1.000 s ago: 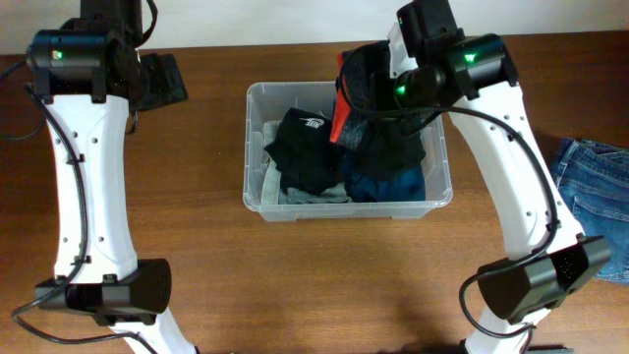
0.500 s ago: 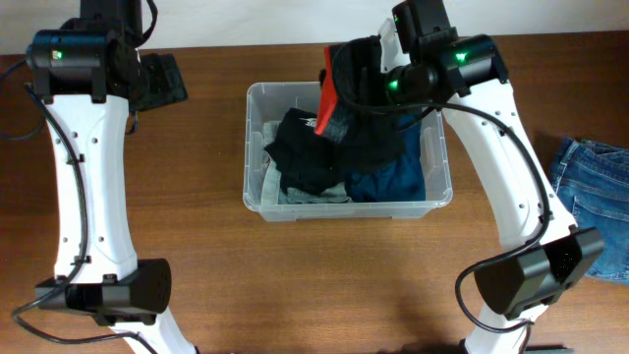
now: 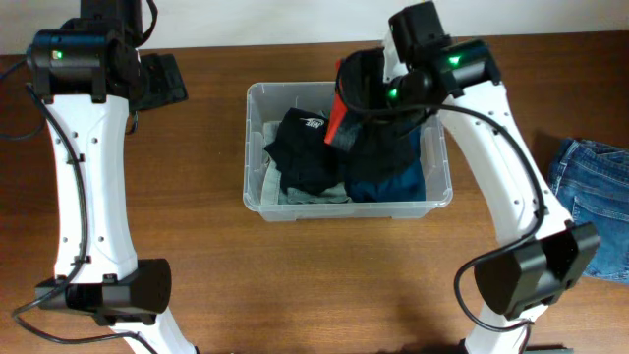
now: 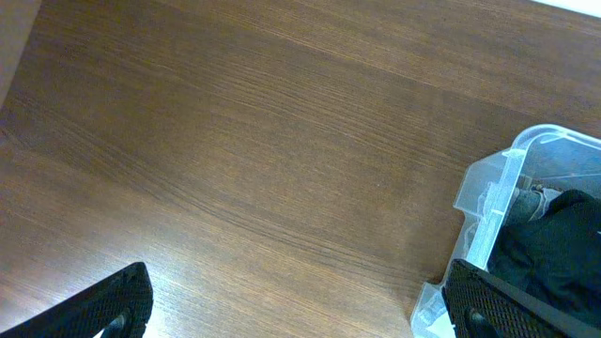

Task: Pack container
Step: 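Lower the black striped shirt into the container's right side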

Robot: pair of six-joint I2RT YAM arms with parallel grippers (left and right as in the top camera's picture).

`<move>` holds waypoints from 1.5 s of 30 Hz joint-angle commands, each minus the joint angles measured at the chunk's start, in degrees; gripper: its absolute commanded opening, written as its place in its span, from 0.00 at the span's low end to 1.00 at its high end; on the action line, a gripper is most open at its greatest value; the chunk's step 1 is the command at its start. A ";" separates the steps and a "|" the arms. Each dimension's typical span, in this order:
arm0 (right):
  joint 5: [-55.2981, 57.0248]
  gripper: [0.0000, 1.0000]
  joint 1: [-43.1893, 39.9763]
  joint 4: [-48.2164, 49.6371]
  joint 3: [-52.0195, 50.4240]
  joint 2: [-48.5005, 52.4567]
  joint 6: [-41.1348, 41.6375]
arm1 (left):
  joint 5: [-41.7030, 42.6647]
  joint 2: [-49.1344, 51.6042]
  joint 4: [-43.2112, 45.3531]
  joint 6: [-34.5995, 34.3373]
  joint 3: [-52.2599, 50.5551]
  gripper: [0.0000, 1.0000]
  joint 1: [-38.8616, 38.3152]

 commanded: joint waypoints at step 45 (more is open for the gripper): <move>17.81 0.75 -1.11 2.29 -8.79 -4.96 -4.09 | -0.59 -0.17 -0.07 0.07 0.04 0.99 0.15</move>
